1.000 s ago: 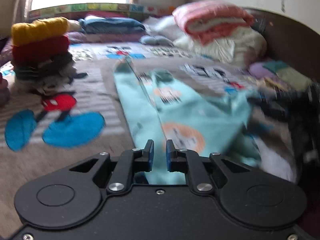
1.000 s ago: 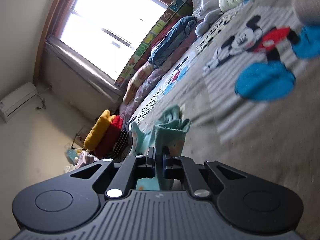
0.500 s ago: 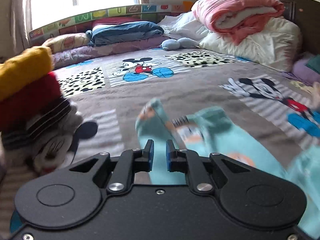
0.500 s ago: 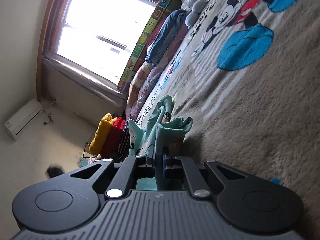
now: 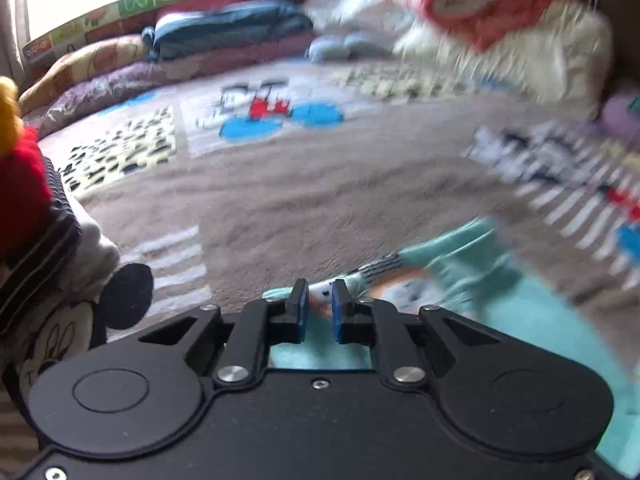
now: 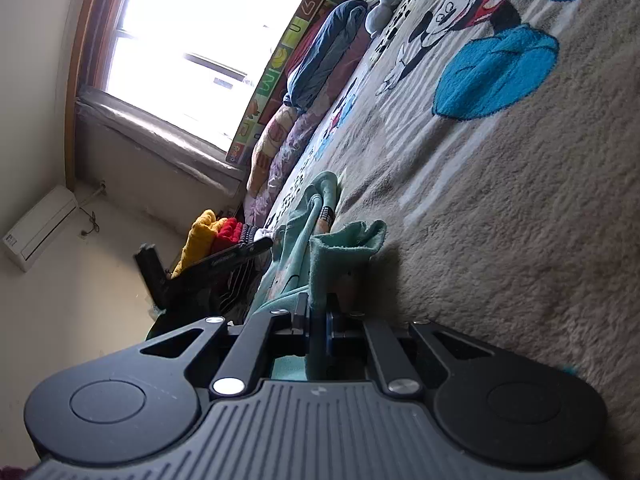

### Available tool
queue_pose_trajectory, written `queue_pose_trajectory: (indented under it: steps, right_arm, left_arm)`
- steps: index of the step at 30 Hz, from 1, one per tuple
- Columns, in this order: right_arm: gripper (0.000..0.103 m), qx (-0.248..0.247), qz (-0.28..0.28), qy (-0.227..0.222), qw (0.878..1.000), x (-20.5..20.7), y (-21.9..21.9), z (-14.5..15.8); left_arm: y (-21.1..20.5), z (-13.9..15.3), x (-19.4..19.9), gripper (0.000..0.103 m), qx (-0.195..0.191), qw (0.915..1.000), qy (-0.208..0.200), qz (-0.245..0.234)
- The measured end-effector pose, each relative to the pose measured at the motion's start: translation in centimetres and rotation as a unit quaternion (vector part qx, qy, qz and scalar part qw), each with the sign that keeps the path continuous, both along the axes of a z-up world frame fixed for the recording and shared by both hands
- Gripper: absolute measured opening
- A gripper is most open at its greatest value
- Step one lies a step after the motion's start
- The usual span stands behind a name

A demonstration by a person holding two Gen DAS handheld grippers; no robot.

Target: Fold clothes

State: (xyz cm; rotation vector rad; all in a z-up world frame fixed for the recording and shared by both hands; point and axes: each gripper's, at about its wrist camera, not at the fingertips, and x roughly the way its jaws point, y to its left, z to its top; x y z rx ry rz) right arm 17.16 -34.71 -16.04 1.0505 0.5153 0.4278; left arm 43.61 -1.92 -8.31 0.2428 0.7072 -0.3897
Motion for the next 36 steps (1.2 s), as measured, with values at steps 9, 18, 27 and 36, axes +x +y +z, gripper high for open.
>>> queue_pose_trajectory:
  steps: [9, 18, 27, 36]
  right_arm:
    - [0.009, -0.001, 0.001, -0.002, 1.0, 0.6, 0.1, 0.2]
    - [0.009, 0.001, -0.012, -0.017, 1.0, -0.1, -0.4, 0.1]
    - [0.009, 0.0, -0.028, -0.028, 0.999, -0.8, -0.9, 0.4]
    - [0.009, -0.043, -0.03, 0.005, 0.999, 0.3, 0.5, 4.7]
  left_arm:
    - [1.2, 3.7, -4.0, 0.009, -0.03, 0.9989, -0.027, 0.026]
    - [5.7, 5.1, -23.6, 0.009, -0.049, 0.9953, -0.084, 0.006]
    - [6.2, -1.4, -31.5, 0.009, -0.11, 0.992, -0.048, -0.038]
    - [6.0, -0.3, -32.8, 0.05, -0.11, 0.9819, -0.098, -0.119]
